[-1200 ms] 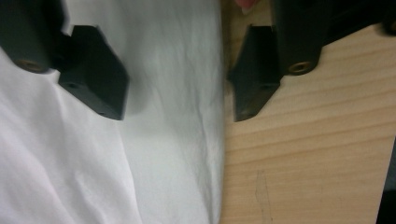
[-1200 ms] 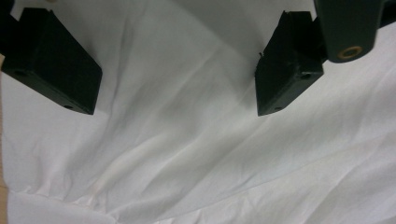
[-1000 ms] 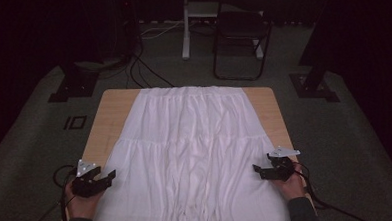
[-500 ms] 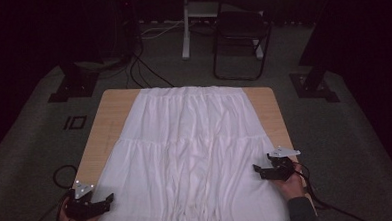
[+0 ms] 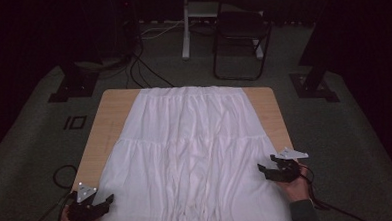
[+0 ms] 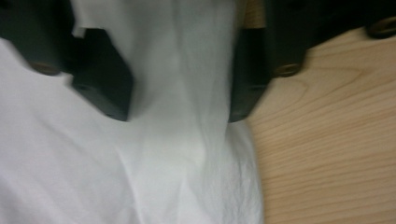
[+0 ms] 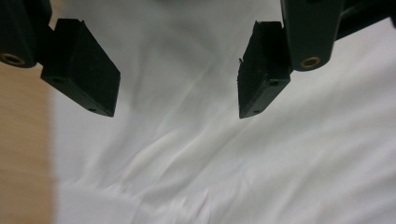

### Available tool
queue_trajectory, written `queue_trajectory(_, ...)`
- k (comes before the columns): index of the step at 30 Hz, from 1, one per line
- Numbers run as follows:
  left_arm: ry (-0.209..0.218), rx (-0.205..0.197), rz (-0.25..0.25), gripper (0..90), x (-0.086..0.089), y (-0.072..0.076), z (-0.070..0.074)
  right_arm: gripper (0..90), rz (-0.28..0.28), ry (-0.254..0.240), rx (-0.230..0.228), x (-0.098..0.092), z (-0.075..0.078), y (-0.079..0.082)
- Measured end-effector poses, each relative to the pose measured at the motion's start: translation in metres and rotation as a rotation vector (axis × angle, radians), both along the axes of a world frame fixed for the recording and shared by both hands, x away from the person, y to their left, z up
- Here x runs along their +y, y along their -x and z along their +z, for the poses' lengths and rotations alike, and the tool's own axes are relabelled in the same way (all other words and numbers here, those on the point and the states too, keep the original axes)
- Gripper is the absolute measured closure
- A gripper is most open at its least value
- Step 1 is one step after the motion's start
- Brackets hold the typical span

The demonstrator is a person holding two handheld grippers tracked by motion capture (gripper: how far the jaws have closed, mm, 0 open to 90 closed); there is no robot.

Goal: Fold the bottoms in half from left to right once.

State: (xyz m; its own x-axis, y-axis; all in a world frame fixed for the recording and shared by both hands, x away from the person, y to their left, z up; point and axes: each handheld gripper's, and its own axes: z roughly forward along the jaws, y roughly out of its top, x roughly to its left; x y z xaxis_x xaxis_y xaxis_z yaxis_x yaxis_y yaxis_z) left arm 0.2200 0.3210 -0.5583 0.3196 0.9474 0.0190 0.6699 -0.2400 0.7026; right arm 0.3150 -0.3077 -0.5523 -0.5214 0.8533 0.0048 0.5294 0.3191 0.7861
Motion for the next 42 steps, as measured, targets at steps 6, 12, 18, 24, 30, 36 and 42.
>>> queue_trajectory(6, 0.018, 0.003, -0.029, 75.7, -0.002, -0.002, 0.001, 12.6, -0.05, 0.05, 0.013, -0.012, 0.01, 0.042)
queue_trajectory(12, 0.017, 0.004, -0.04, 85.4, -0.002, -0.004, 0.002, 10.4, -0.117, 0.134, 0.073, -0.019, -0.014, 0.057)
queue_trajectory(18, 0.01, -0.002, -0.018, 86.3, 0.005, -0.006, 0.001, 56.0, -0.061, 0.047, 0.075, -0.028, -0.017, 0.052)
queue_trajectory(24, -0.006, -0.017, 0.006, 86.6, 0.009, -0.004, 0.001, 88.7, -0.164, 0.058, 0.086, -0.046, -0.014, 0.051)
queue_trajectory(30, -0.012, -0.018, 0.026, 86.9, 0.015, -0.004, 0.001, 89.0, -0.289, 0.018, 0.104, -0.071, -0.015, 0.057)
queue_trajectory(36, -0.022, -0.021, 0.027, 86.9, 0.014, -0.004, 0.001, 50.0, -0.225, -0.053, 0.059, -0.066, -0.015, 0.056)
queue_trajectory(42, -0.04, -0.024, 0.033, 87.0, 0.016, -0.005, 0.001, 39.4, -0.255, 0.027, 0.075, -0.054, -0.019, 0.046)
